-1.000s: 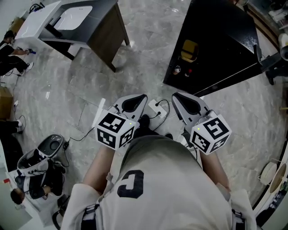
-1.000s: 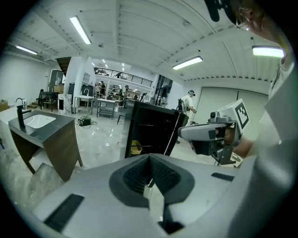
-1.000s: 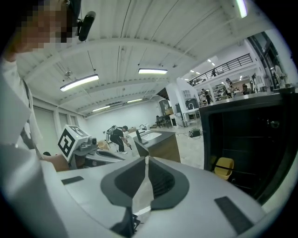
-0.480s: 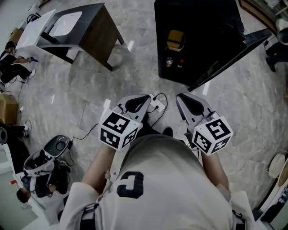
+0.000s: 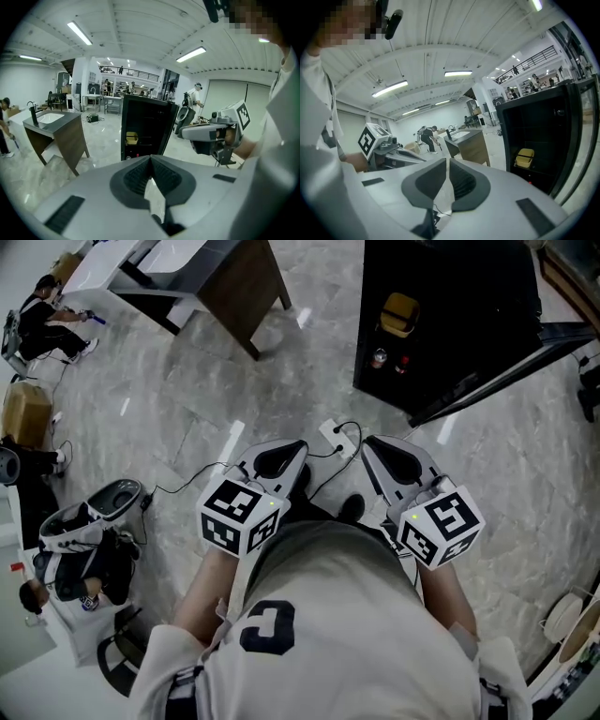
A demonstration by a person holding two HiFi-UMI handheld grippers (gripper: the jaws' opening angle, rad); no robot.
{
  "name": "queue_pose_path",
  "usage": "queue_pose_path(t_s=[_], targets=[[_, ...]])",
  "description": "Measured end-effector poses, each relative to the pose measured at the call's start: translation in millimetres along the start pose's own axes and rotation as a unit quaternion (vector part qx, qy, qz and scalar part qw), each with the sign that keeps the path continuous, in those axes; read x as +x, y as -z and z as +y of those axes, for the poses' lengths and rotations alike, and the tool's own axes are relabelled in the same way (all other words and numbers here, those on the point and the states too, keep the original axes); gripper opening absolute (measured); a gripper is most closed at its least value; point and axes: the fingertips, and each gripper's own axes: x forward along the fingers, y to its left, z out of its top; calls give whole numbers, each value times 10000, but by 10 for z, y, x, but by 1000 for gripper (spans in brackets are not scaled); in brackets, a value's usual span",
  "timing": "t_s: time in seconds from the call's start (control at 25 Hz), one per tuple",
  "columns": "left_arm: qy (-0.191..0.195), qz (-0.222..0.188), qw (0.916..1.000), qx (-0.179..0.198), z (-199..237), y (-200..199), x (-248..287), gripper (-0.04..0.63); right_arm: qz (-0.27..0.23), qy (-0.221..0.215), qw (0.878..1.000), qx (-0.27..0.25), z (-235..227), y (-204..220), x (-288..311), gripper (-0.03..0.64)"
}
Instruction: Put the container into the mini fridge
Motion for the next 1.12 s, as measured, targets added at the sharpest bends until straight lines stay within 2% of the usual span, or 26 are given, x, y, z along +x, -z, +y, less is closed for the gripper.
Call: queue_pose_path(t_s=[0.24,0.52,0.68,0.84,1.12], targets=[[102,-157,9998,8,240,30,-187,54,23,62,9999,-116,231,-28,198,44],[254,-371,9988,-197,931,6,-421,54,101,122,9993,-329,591,-129,855,44],[385,-424,9983,-140,1225,-97,-462,54,27,224,9990,-395,666,-282,1130,44],[579,-434,9974,-26,1315,-173,-413,54,-1,450,9977,-502,639,-346,1238,37],[742,-472,9961,93,1327,-301,-293,54,-10,579,9968,-551,557,-380,1241,34]])
